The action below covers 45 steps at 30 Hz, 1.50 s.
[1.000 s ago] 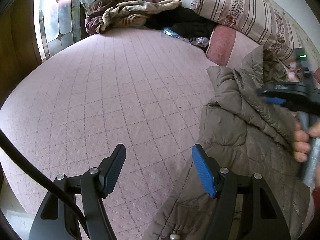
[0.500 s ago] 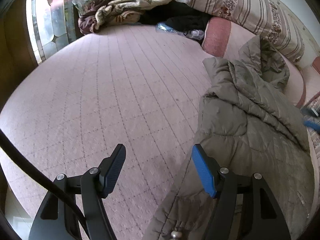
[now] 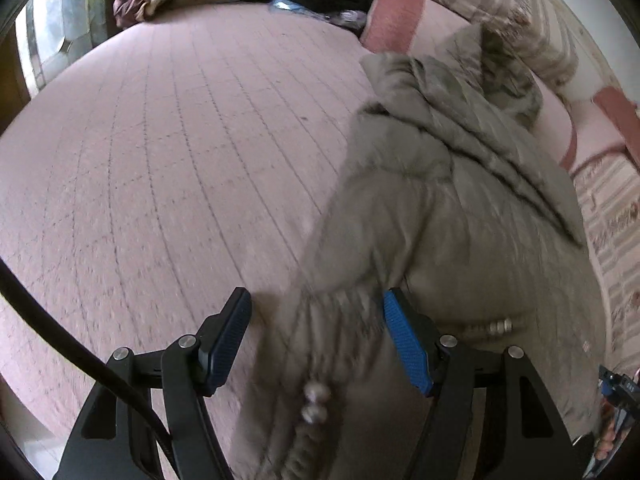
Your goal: Fold large clothes
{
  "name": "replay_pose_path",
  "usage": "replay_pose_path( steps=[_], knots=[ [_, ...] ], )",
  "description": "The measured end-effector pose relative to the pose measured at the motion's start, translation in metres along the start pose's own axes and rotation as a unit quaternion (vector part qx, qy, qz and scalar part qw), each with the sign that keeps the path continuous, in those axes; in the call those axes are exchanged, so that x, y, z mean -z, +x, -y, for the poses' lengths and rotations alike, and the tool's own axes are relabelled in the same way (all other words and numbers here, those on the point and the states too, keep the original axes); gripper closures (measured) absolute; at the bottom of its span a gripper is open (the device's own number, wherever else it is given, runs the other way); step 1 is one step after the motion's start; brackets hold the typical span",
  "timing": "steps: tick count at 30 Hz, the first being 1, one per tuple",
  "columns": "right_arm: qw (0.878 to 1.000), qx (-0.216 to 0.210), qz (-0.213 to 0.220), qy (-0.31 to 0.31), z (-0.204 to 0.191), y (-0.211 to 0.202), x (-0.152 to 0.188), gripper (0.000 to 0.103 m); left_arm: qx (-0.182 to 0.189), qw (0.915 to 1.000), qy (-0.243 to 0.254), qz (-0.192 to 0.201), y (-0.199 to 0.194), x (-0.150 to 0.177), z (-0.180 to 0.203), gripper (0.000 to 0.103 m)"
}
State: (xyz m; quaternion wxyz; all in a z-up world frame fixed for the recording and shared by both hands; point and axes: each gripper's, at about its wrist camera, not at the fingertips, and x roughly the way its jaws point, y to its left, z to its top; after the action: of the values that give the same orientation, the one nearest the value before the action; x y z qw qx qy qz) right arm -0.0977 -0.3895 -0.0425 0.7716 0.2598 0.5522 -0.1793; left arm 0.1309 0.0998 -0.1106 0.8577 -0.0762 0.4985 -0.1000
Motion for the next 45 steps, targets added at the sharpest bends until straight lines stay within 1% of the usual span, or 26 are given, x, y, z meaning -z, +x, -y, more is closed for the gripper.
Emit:
replay_pose_path(
  steps=[1,2,3,4,6,7,10,11,12,14,16,17,19,20,22,24,28,30,32,34,35,36,39,40,43,45],
  knots=[
    [1.0,-0.01,-0.005,-0.001,0.002,0.004,0.006,0.019,0.0,1.0,0.009,-0.003,0.0,0.004,0.004,0.037],
    [1.0,-0.03,-0.007,-0.007,0.001,0.007,0.014,0.03,0.002,0.9998,0.018,-0.006,0.0,0.009,0.01,0.043],
    [0.999,-0.035,0.002,-0.016,-0.002,0.006,0.017,0.058,-0.005,0.9996,0.026,-0.005,0.0,0.013,0.016,0.046],
    [0.998,-0.062,0.001,-0.019,-0.004,0.005,0.017,0.071,-0.014,0.9993,0.035,-0.003,-0.001,0.016,0.022,0.052],
    [0.998,-0.062,0.006,-0.007,-0.002,0.001,0.014,0.077,-0.021,0.9989,0.041,-0.006,-0.001,0.02,0.031,0.056],
    [0.998,-0.057,0.008,-0.007,0.001,0.0,0.011,0.077,-0.019,0.999,0.04,-0.008,-0.001,0.022,0.034,0.056],
    [0.998,-0.056,0.007,0.001,0.006,0.002,0.01,0.077,-0.029,0.9988,0.039,-0.005,-0.002,0.022,0.034,0.055],
    [0.999,-0.053,0.008,-0.006,0.004,0.002,0.011,0.075,-0.03,0.9989,0.034,-0.007,-0.003,0.021,0.032,0.054],
    [0.999,-0.041,0.012,-0.022,-0.004,0.001,0.013,0.069,-0.032,0.999,0.03,-0.009,-0.006,0.018,0.029,0.055],
    [0.999,-0.015,0.028,-0.04,-0.014,-0.007,0.016,0.066,-0.044,0.9986,0.028,-0.007,-0.016,0.014,0.026,0.055],
    [0.998,-0.003,0.047,-0.04,-0.016,-0.02,0.02,0.061,-0.053,0.998,0.034,0.01,-0.037,0.014,0.026,0.055],
    [0.998,-0.001,0.059,-0.038,-0.014,-0.029,0.023,0.057,-0.058,0.9974,0.039,0.018,-0.047,0.015,0.028,0.055],
    [0.996,-0.001,0.086,-0.04,-0.016,-0.05,0.028,0.055,-0.069,0.9956,0.052,0.035,-0.068,0.016,0.032,0.053],
    [0.995,-0.003,0.093,-0.042,-0.019,-0.057,0.029,0.055,-0.076,0.9944,0.057,0.046,-0.08,0.017,0.035,0.049],
    [0.992,-0.019,0.11,-0.054,-0.031,-0.078,0.034,0.053,-0.084,0.9924,0.061,0.067,-0.102,0.017,0.041,0.045],
    [0.989,-0.043,0.123,-0.069,-0.047,-0.097,0.038,0.048,-0.082,0.9913,0.061,0.083,-0.12,0.016,0.048,0.045],
    [0.983,-0.083,0.139,-0.088,-0.081,-0.122,0.035,0.047,-0.068,0.9894,0.067,0.109,-0.16,0.007,0.064,0.042],
    [0.978,-0.113,0.146,-0.099,-0.1,-0.137,0.029,0.047,-0.062,0.9873,0.073,0.127,-0.178,0.002,0.074,0.042],
    [0.972,-0.134,0.156,-0.115,-0.121,-0.154,0.019,0.047,-0.062,0.9827,0.08,0.155,-0.197,-0.007,0.083,0.036],
    [0.967,-0.147,0.169,-0.124,-0.139,-0.172,0.007,0.044,-0.077,0.9756,0.09,0.185,-0.215,-0.019,0.094,0.033],
    [0.964,-0.155,0.175,-0.126,-0.149,-0.182,0.0,0.04,-0.085,0.9731,0.091,0.194,-0.221,-0.024,0.097,0.032],
    [0.962,-0.163,0.18,-0.129,-0.158,-0.19,-0.006,0.037,-0.089,0.9716,0.091,0.199,-0.224,-0.029,0.1,0.031],
    [0.953,-0.187,0.196,-0.137,-0.189,-0.214,-0.031,0.033,-0.09,0.9699,0.088,0.208,-0.228,-0.046,0.105,0.026],
    [0.951,-0.188,0.201,-0.142,-0.195,-0.217,-0.036,0.032,-0.094,0.9695,0.086,0.209,-0.225,-0.051,0.106,0.026],
    [0.948,-0.168,0.221,-0.156,-0.228,-0.222,-0.057,0.028,-0.107,0.9701,0.082,0.202,-0.205,-0.06,0.106,0.026],
    [0.949,-0.166,0.217,-0.158,-0.244,-0.215,-0.072,0.028,-0.107,0.9741,0.079,0.183,-0.18,-0.065,0.104,0.026]
  ],
)
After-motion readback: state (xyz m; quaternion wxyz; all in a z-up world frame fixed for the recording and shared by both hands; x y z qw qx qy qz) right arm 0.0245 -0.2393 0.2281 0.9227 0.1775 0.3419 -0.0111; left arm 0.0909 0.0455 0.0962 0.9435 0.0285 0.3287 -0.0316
